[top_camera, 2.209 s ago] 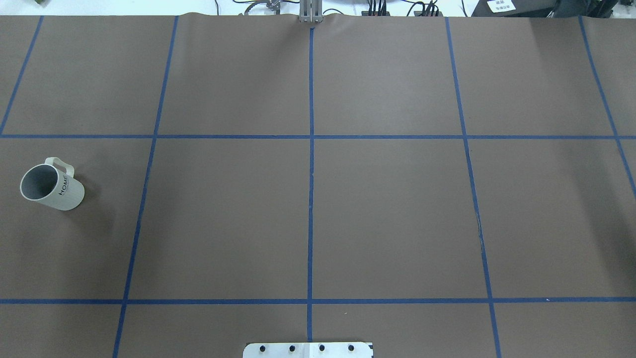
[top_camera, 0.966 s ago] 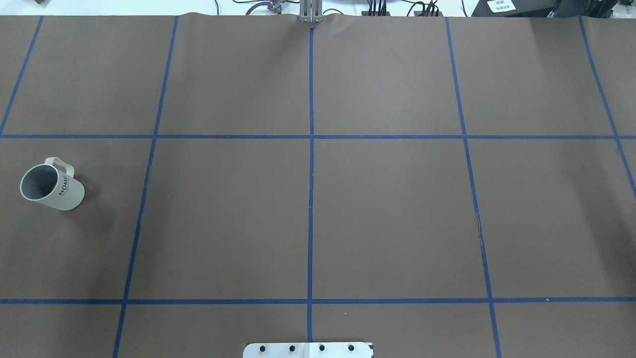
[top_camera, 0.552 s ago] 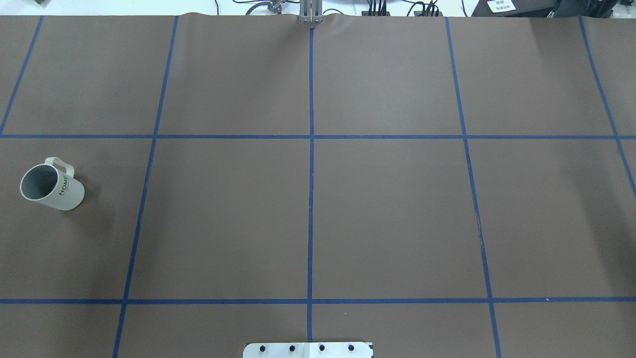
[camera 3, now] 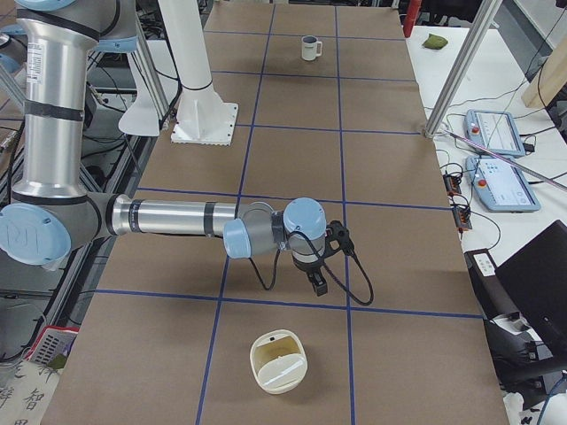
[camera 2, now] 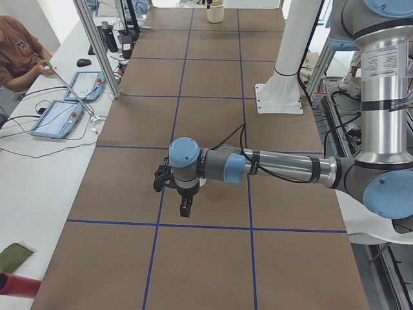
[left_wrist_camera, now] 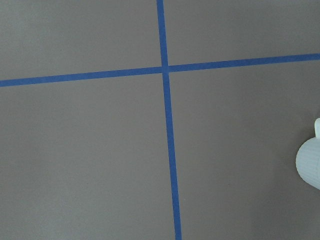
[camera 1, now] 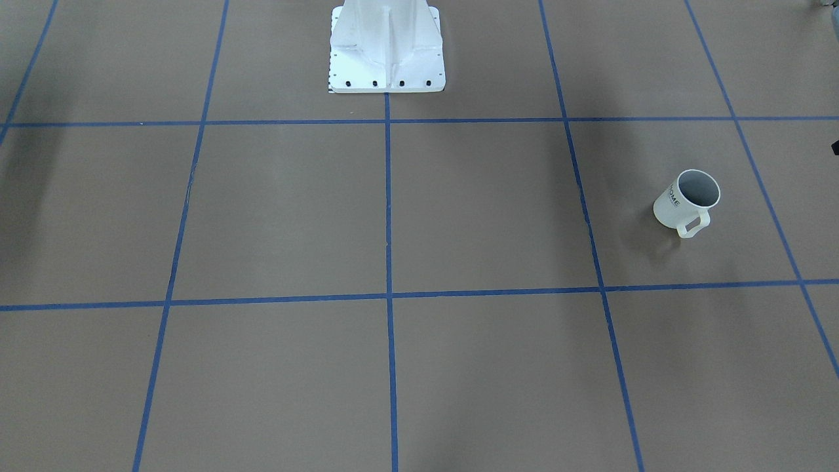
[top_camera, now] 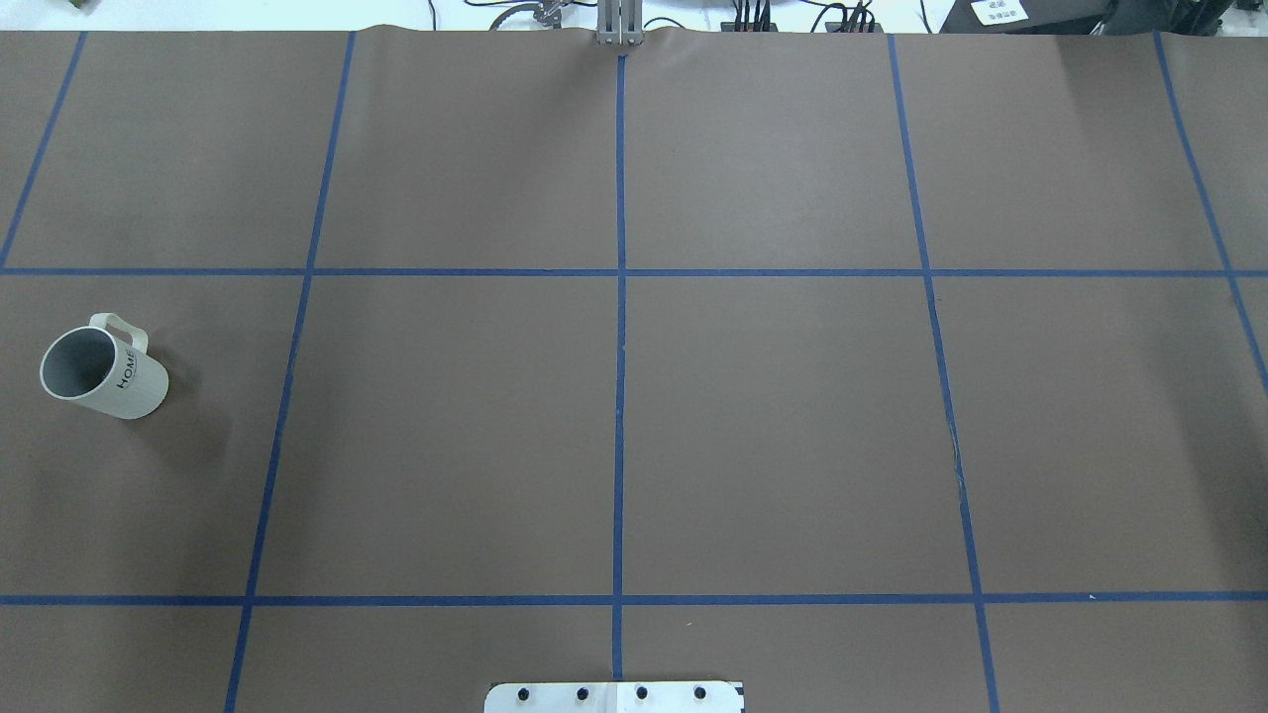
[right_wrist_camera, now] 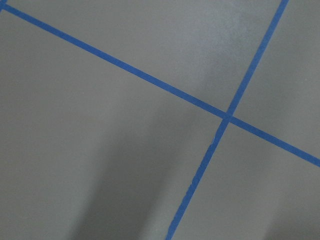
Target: Left arm hands cup to right arm to dump lemon
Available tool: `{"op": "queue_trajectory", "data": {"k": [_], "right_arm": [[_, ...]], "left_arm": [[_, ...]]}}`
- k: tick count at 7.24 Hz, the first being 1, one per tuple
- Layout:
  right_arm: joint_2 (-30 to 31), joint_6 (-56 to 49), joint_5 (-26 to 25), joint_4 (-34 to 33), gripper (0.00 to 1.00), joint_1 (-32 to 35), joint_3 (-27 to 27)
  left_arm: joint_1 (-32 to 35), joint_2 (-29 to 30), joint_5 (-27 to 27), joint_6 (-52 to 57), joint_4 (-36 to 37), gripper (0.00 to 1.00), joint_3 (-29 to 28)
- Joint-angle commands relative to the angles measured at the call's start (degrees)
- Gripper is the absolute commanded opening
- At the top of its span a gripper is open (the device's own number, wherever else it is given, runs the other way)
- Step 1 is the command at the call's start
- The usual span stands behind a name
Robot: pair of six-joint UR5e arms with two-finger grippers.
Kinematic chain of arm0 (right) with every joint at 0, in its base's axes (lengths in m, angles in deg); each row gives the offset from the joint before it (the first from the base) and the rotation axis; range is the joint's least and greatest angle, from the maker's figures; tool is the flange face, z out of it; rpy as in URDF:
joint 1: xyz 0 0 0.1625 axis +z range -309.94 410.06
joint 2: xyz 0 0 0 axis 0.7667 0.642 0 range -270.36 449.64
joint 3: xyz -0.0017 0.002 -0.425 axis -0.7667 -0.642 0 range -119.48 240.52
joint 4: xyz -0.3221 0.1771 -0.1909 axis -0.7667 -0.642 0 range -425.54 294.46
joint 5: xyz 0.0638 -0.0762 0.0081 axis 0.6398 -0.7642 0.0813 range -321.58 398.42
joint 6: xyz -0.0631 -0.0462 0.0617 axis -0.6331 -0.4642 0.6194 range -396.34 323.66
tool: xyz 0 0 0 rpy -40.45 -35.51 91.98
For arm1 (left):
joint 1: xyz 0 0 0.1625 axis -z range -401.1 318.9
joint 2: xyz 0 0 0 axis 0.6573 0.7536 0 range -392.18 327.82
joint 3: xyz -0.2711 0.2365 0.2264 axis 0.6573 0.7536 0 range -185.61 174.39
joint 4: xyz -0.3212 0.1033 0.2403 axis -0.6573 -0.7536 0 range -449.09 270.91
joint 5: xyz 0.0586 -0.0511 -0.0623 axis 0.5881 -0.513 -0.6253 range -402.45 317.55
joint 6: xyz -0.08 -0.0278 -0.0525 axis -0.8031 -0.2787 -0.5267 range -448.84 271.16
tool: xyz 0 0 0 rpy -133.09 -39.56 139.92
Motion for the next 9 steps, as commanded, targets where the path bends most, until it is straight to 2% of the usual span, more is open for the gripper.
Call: {"op": "queue_trajectory", "data": {"k": [1,2,3,7,9], "right_arm": [[0.76,0.36,1.03,3.01,1.00,-0.01,-0.93],[0.59,0.62,0.85,2.92,1.00,-0.01,-1.02],[0.15,1.50,0.76,3.01,1.00,-0.09,-1.02],[-0.12,4.58,0.94,2.92,1.00,-0.27,-0.93],[-0.20,5.28,1.02,2.92,1.00,-0.53,-0.93]], "left_arm": [[-5.08,0.23,-1.22,-10.16,-5.64,1.00,0.14],[-10.77,1.88,-1.05,-17.97,-8.89,1.00,-0.12],[-13.78,3.03,-0.96,-24.31,-9.71,1.00,-0.03],[-17.68,3.22,-1.22,-25.96,-9.72,1.00,-1.00],[-19.52,3.39,-0.87,-30.23,-10.15,1.00,-2.05]]}}
